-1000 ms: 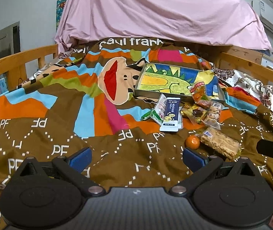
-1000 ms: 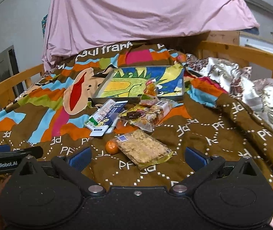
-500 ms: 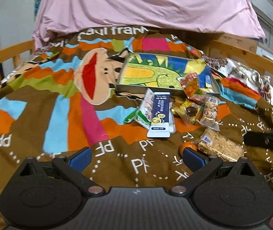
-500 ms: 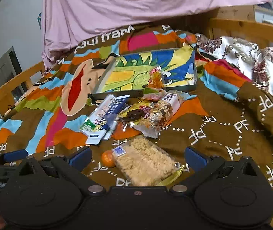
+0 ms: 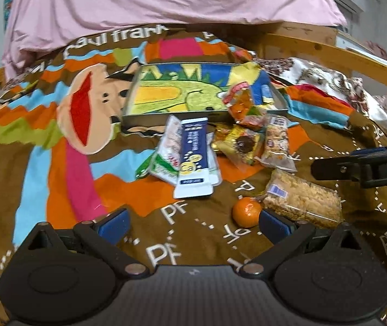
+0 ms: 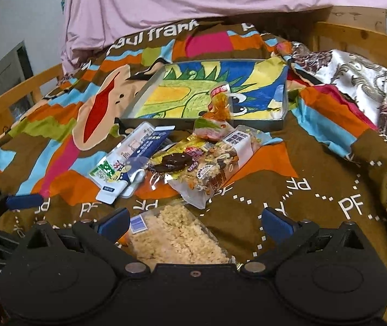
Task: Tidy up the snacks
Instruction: 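Move right tool toward the rice crispy pack while left tool approaches the mandarin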
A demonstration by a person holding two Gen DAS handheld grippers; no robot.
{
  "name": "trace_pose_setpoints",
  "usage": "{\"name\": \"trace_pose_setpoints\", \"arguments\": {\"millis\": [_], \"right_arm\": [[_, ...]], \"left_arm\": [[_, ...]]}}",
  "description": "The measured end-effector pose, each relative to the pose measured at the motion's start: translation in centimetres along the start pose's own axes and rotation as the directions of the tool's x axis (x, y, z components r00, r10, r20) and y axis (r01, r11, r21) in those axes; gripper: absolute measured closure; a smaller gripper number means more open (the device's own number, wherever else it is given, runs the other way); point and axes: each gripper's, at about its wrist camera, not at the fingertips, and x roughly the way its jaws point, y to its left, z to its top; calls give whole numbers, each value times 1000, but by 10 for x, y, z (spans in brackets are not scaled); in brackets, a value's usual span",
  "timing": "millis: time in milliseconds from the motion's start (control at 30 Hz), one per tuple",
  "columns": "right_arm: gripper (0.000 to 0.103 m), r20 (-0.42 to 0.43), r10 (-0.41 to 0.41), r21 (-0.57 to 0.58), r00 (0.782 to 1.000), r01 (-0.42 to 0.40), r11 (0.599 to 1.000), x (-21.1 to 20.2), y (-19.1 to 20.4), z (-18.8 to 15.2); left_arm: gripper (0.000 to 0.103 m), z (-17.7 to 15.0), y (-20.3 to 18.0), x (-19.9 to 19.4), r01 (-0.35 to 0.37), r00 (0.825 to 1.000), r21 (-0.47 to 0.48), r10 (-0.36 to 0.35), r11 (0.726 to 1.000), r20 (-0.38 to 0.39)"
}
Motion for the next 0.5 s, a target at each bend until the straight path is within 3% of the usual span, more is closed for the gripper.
{"name": "trace_pose_setpoints", "arguments": {"millis": [300, 500], "right_arm": [[0, -65, 98, -62, 993, -102, 993, 19, -14, 3], [0, -182, 271, -99, 945, -292, 951, 35, -25, 9]], "left_arm": [[0, 9, -7, 19, 52, 999, 129, -50, 990, -17], [0, 8, -8, 31, 98, 995, 191, -92, 977, -41]]}}
